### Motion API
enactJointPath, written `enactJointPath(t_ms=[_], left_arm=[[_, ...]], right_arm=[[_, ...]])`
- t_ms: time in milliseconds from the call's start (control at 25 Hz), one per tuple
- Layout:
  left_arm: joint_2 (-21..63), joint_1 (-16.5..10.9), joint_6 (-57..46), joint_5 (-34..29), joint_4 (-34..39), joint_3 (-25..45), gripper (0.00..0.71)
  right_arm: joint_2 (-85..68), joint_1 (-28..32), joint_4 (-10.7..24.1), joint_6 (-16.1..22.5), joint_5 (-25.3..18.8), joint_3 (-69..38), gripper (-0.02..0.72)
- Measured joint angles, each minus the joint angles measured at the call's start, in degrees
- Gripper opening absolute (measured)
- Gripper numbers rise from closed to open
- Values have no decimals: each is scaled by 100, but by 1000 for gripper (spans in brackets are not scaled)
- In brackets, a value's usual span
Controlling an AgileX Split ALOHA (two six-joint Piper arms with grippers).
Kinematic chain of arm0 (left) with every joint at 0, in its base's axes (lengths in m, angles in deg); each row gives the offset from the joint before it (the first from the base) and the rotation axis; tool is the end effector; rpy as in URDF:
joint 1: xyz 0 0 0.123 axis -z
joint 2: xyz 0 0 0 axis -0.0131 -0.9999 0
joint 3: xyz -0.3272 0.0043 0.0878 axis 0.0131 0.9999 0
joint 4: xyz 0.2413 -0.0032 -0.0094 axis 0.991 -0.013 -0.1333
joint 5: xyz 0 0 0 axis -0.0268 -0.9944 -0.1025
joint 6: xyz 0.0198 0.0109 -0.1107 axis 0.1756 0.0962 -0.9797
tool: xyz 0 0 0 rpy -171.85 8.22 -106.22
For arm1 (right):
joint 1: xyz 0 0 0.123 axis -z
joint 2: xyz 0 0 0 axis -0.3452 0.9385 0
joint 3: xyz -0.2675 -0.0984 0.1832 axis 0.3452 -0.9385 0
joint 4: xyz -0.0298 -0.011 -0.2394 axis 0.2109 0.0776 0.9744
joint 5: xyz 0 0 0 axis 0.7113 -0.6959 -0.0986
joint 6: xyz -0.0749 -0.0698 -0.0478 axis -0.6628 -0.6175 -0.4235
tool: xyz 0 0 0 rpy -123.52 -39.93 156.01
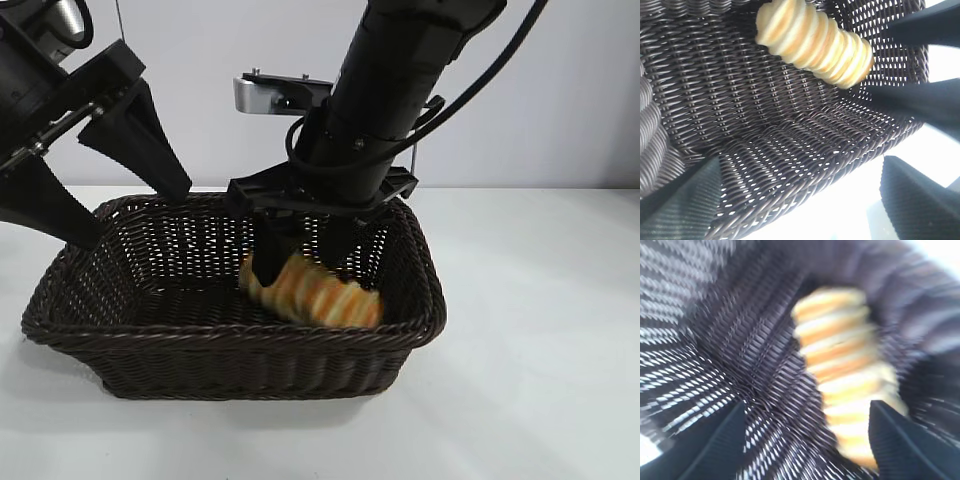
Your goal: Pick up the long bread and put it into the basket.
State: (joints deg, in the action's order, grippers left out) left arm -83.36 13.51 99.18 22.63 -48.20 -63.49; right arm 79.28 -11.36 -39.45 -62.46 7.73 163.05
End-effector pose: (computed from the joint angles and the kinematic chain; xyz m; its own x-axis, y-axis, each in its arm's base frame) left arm 0.2846 -0.1322 0.2770 -0.9413 0.1387 -0.3076 0.2876 0.8068 -0.5161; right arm 0.3402 0.2308 0.2796 -0.7460 -0.4945 -0.4461 -0.6021 0.7871 0.1344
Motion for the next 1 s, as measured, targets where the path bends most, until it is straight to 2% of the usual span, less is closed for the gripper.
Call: enactJointPath(t_ms=[320,480,680,1000], left_arm=[[0,0,0,0,0,0,624],[0,0,4,0,0,0,624],[0,0,4,0,0,0,624],[0,0,4,0,0,0,624]], right_arm=[[-855,518,-106,-146,-675,0,507],[-937,740,-369,-339,-990,0,507],[-937,771,-935,-781,-1070,-196,507],[-920,771,-1051,-910,-1017,-424,507]])
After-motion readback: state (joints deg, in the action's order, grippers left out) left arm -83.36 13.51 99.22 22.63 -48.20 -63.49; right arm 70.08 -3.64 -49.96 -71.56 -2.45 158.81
